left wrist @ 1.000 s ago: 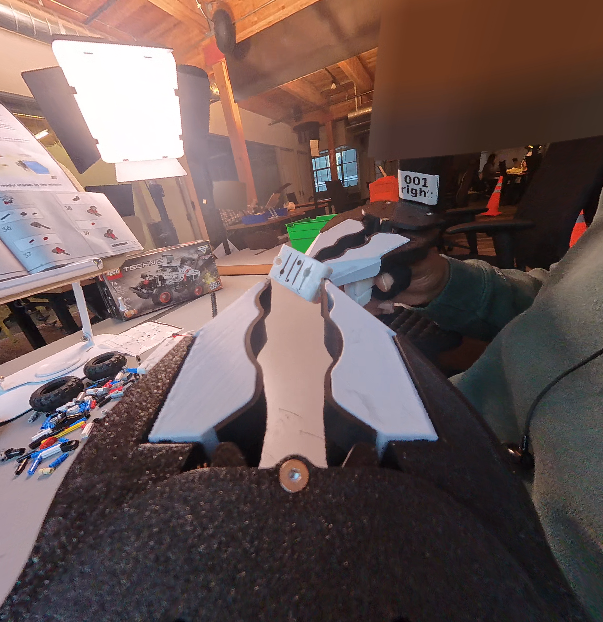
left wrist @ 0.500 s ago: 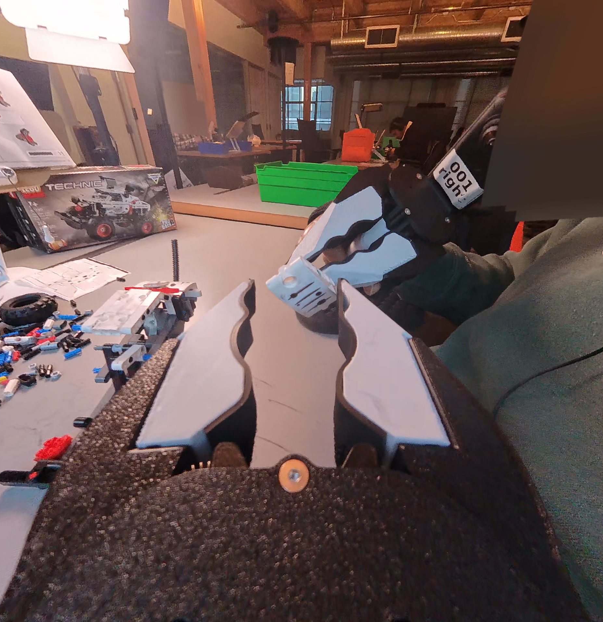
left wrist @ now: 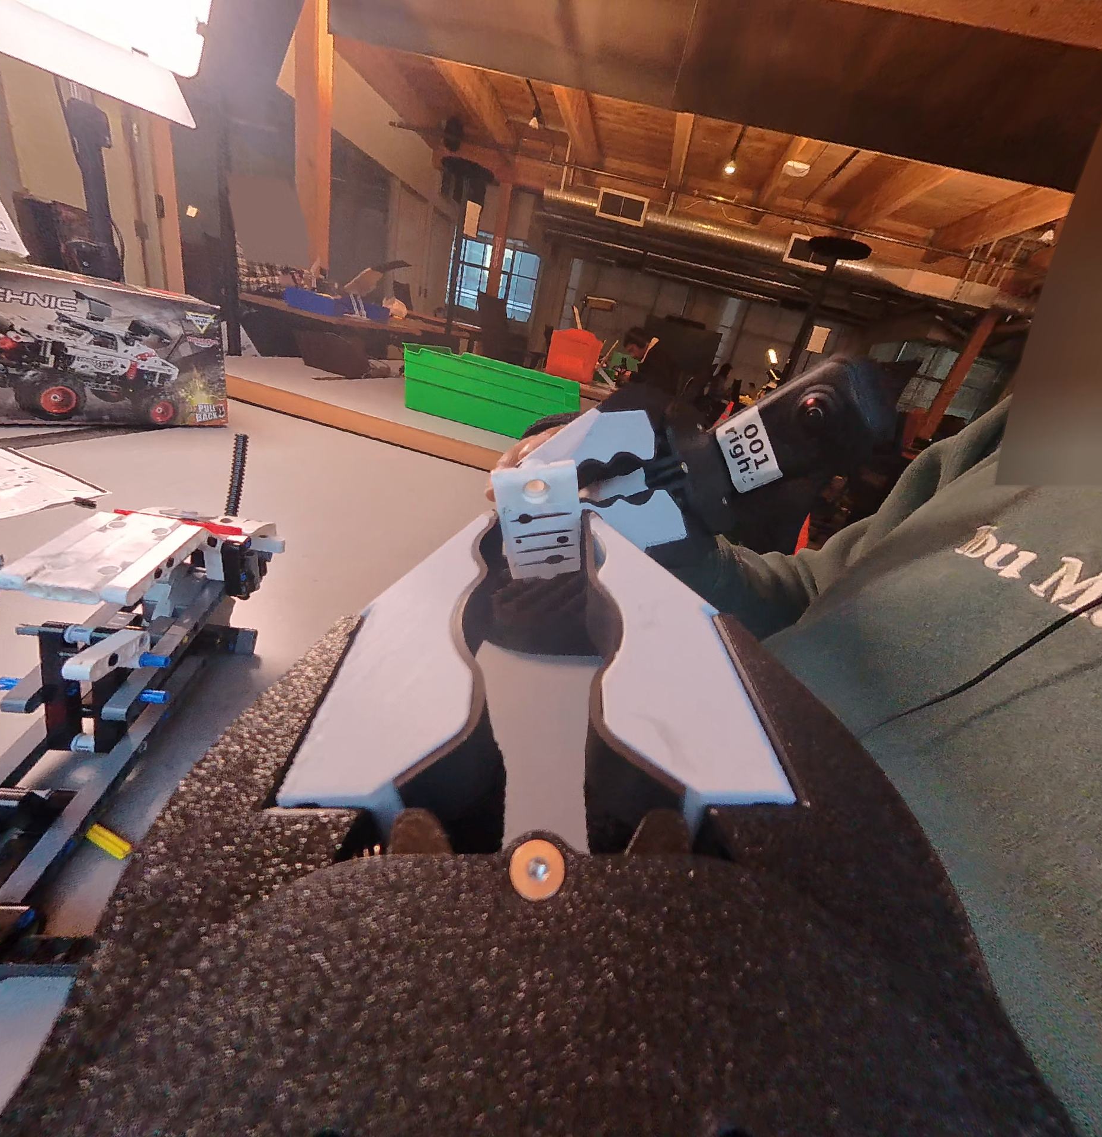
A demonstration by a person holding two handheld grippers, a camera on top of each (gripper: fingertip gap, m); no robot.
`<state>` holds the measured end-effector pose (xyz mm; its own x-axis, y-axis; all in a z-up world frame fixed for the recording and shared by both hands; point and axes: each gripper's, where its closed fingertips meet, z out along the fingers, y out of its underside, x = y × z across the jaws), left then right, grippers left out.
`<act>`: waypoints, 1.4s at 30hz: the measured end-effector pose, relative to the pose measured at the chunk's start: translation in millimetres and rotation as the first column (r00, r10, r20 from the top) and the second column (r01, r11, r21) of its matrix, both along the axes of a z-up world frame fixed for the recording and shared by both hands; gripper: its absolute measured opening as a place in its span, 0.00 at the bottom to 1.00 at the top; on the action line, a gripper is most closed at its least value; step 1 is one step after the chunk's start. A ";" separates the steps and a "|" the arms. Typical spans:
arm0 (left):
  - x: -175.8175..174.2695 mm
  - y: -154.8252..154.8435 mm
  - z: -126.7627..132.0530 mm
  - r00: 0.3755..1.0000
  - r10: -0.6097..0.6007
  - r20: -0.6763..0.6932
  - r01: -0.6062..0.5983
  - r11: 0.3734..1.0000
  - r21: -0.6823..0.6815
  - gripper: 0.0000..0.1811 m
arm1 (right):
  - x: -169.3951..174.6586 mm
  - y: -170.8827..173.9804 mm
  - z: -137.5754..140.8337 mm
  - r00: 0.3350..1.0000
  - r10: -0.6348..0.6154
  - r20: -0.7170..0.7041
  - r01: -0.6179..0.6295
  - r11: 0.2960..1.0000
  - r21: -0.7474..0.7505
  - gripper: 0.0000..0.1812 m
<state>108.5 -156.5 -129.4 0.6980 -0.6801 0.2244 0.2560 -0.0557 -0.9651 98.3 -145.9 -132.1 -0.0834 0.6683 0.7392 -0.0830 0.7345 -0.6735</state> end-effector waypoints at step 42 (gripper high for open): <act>-58.0 -37.4 51.7 0.694 -0.278 0.664 0.177 0.960 0.216 0.13 | -53.1 -50.1 42.0 0.976 0.217 0.021 -0.214 0.972 -0.093 0.13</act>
<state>50.5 -193.9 -77.8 0.2070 -0.8541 0.4771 0.8414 -0.0935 -0.5323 45.2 -195.9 -90.1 -0.2548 0.6956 0.6717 -0.2111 0.6379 -0.7406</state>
